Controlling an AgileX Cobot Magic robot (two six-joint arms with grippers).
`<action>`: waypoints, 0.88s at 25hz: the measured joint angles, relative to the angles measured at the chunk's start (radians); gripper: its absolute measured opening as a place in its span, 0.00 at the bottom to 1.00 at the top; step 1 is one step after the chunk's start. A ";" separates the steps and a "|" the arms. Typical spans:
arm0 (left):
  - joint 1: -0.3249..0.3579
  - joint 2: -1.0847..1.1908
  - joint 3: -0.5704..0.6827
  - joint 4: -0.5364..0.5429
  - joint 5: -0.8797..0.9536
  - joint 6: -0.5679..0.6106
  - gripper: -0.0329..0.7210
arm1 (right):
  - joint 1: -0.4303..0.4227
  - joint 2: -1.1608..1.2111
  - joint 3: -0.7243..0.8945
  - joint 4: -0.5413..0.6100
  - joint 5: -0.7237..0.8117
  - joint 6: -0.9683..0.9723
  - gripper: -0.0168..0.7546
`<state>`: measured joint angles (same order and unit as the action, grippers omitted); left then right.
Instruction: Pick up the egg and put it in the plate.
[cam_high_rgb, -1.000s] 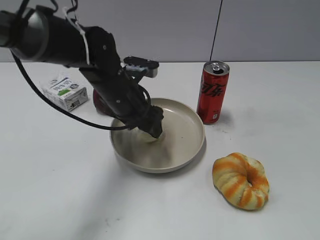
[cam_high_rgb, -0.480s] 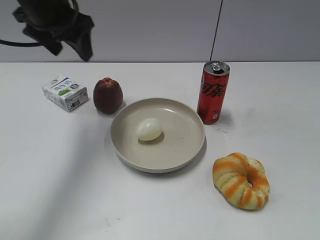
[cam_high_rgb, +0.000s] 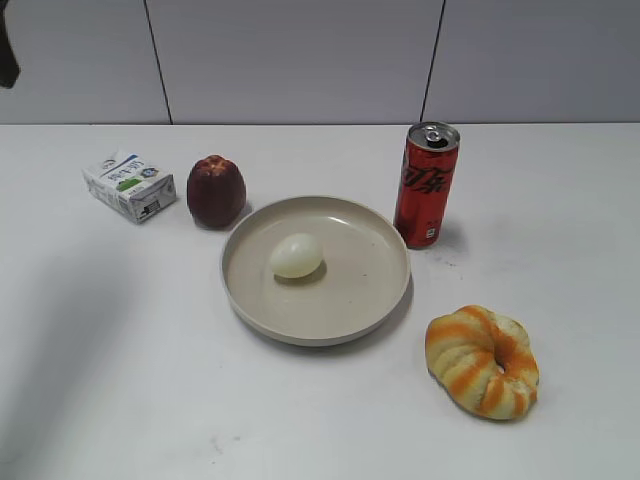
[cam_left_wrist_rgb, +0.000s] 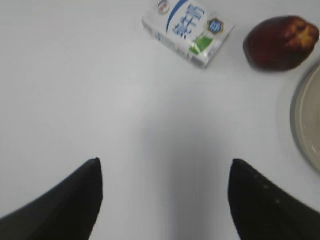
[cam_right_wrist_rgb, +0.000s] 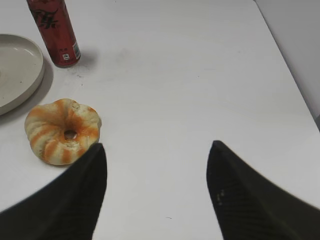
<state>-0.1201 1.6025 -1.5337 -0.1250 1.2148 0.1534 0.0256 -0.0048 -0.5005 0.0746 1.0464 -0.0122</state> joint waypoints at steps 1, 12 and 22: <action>0.007 -0.035 0.053 0.000 0.000 0.000 0.81 | 0.000 0.000 0.000 0.000 0.000 0.000 0.64; 0.015 -0.516 0.653 0.027 -0.053 -0.002 0.81 | 0.000 0.000 0.000 0.000 0.000 0.000 0.64; 0.015 -0.987 0.974 0.046 -0.086 -0.003 0.81 | 0.000 0.000 0.000 0.000 0.000 0.000 0.64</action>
<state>-0.1048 0.6152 -0.5592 -0.0787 1.1287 0.1509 0.0256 -0.0048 -0.5005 0.0746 1.0464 -0.0122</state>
